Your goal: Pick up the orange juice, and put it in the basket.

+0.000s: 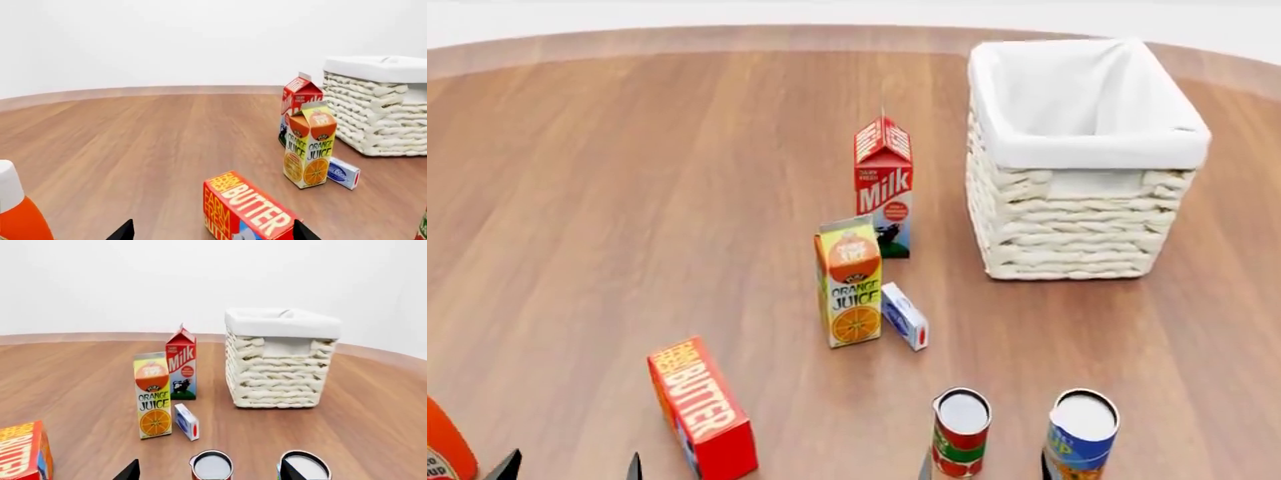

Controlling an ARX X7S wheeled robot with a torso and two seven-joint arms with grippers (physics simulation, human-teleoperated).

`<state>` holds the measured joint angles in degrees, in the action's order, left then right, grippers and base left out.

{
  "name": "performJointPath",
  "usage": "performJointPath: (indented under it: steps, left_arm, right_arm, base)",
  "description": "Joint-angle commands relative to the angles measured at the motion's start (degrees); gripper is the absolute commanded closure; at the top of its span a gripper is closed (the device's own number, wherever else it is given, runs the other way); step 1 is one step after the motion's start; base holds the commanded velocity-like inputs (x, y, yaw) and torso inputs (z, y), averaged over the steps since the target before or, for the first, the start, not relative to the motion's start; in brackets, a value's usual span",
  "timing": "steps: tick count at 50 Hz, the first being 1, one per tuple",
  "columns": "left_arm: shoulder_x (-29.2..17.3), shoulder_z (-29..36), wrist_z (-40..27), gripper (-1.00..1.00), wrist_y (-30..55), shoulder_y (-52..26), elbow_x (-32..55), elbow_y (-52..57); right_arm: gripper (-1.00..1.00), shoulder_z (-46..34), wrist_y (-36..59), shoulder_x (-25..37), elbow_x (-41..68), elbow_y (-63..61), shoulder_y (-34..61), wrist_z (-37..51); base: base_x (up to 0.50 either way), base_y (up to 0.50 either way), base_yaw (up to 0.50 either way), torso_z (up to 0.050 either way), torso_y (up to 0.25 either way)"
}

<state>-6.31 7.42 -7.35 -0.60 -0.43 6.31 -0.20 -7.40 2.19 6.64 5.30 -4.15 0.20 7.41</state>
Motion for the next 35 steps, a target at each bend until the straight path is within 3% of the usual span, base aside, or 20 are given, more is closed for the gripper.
performJointPath:
  steps: [1, 35]
  left_arm:
    - [-0.58, 0.70, -0.68, -1.00, -0.11, -0.08, 0.58, -0.03]
    - [-1.91, 2.31, -2.23, -1.00, -0.41, -0.29, 1.91, -0.13]
  right_arm:
    - [-1.00, -0.52, -0.28, 0.62, 0.66, 0.70, 0.42, 0.57]
    - [-1.00, -1.90, 0.13, 2.08, 2.17, -0.42, 0.36, 1.99]
  base:
    - [0.22, 0.00, 0.00, 0.000, 0.000]
    - [0.22, 0.00, 0.00, 0.000, 0.000]
